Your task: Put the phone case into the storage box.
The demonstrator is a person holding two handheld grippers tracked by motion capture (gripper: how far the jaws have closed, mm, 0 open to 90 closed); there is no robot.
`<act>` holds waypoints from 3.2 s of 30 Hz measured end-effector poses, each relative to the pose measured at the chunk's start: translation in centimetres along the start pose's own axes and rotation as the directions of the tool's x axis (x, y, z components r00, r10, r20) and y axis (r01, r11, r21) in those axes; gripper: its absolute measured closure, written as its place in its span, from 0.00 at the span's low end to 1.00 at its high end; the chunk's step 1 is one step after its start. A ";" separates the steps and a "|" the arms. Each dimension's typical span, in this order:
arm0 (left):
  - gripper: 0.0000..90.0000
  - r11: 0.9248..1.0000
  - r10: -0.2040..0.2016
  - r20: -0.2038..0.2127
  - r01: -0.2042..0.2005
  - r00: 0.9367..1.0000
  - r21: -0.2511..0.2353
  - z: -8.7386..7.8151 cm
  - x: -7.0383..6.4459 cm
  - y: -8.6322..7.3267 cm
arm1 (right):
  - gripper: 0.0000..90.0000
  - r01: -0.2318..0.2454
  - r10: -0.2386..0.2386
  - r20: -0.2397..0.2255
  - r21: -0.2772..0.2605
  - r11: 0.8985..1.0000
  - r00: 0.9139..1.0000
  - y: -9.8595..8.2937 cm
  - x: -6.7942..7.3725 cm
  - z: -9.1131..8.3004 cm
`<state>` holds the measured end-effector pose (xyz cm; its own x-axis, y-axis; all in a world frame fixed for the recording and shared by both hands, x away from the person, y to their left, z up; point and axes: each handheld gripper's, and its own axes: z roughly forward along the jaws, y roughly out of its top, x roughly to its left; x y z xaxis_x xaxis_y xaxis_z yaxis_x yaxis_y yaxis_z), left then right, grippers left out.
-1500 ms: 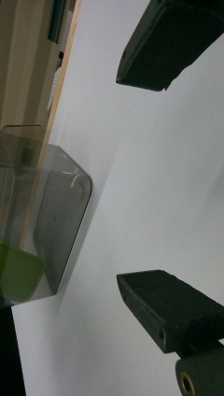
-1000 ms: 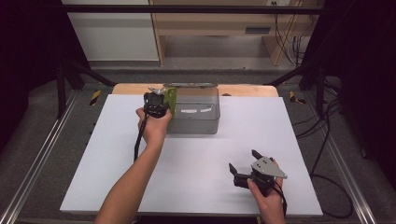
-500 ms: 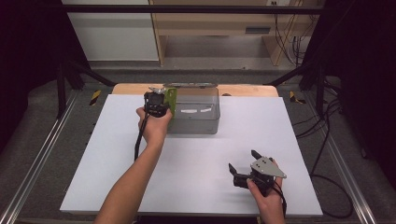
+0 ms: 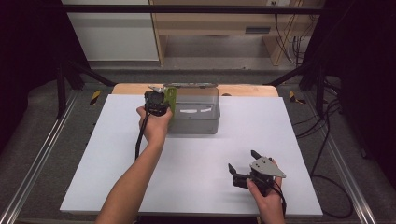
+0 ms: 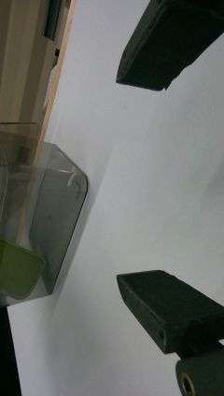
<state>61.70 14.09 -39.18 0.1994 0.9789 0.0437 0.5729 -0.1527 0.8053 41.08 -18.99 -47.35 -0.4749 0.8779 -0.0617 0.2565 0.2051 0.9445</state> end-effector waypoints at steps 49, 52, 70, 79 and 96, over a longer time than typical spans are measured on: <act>0.86 0.999 0.010 -0.025 -0.011 1.000 -0.043 1.5 0.3 0.1 | 0.06 0.007 -0.007 -0.006 0.027 1.000 1.000 -0.3 0.0 0.5; 0.87 0.999 0.013 -0.024 -0.014 1.000 -0.041 1.5 0.3 0.1 | 0.06 0.005 -0.005 -0.005 0.026 1.000 1.000 -0.3 0.0 0.5; 0.87 1.000 0.013 -0.029 -0.013 1.000 -0.005 1.4 0.5 0.3 | 0.06 0.006 -0.006 -0.006 0.030 1.000 1.000 -0.3 0.0 0.4; 0.86 1.000 0.004 -0.025 -0.004 1.000 -0.021 1.8 0.7 0.3 | 0.06 0.009 -0.009 -0.010 0.037 0.999 1.000 -0.3 0.1 0.6; 0.73 0.993 0.048 -0.015 -0.050 0.999 -0.107 0.8 0.3 0.5 | 0.06 0.013 -0.013 -0.011 0.034 0.999 1.000 -0.3 0.1 0.7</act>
<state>62.67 14.23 -39.25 0.2152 0.9723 0.0913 0.4739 -0.1857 0.8608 41.51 -18.68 -47.87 -0.4870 0.8706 -0.0702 0.2784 0.2309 0.9323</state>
